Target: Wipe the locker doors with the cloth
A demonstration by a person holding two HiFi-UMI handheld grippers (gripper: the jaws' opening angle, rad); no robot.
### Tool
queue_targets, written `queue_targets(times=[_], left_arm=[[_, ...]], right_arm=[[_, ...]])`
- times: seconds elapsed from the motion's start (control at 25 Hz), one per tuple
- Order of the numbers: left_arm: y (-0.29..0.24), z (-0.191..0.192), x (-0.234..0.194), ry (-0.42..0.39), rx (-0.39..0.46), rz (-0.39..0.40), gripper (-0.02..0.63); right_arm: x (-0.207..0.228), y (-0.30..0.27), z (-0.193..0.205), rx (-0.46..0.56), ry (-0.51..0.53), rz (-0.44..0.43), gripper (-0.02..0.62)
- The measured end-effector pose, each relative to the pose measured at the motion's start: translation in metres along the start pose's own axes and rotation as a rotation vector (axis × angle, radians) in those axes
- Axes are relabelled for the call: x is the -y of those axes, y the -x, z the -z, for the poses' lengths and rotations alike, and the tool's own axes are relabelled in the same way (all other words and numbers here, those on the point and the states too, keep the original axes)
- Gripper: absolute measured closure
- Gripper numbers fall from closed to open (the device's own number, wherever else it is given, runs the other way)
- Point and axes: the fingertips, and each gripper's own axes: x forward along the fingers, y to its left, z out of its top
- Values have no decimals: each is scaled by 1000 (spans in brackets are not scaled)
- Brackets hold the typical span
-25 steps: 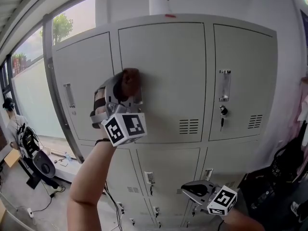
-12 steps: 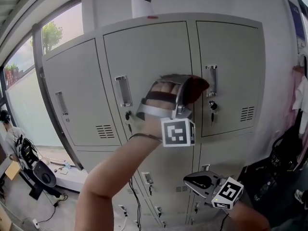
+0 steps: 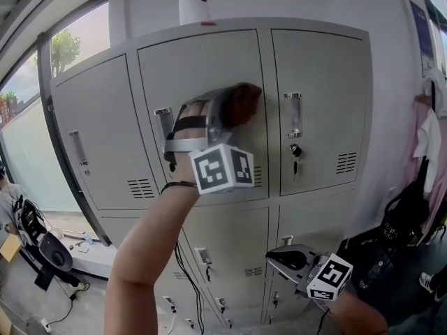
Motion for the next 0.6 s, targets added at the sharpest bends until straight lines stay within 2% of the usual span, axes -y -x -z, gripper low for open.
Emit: queue_targets(times=[0.16, 0.28, 0.36, 0.48, 0.6], left_arm=[[22, 67, -46, 88, -129, -27, 535], [43, 123, -85, 176, -226, -107, 535], [57, 151, -99, 193, -272, -160, 535], [71, 171, -105, 211, -290, -202, 535], [67, 160, -93, 171, -267, -192, 535]], right_arm=[[-10, -20, -1, 2, 4, -55, 577], [-20, -37, -3, 4, 10, -113, 577], [-24, -43, -3, 2, 8, -136, 577], [-27, -49, -1, -10, 1, -155, 577], [-26, -47, 1, -17, -7, -149, 577]])
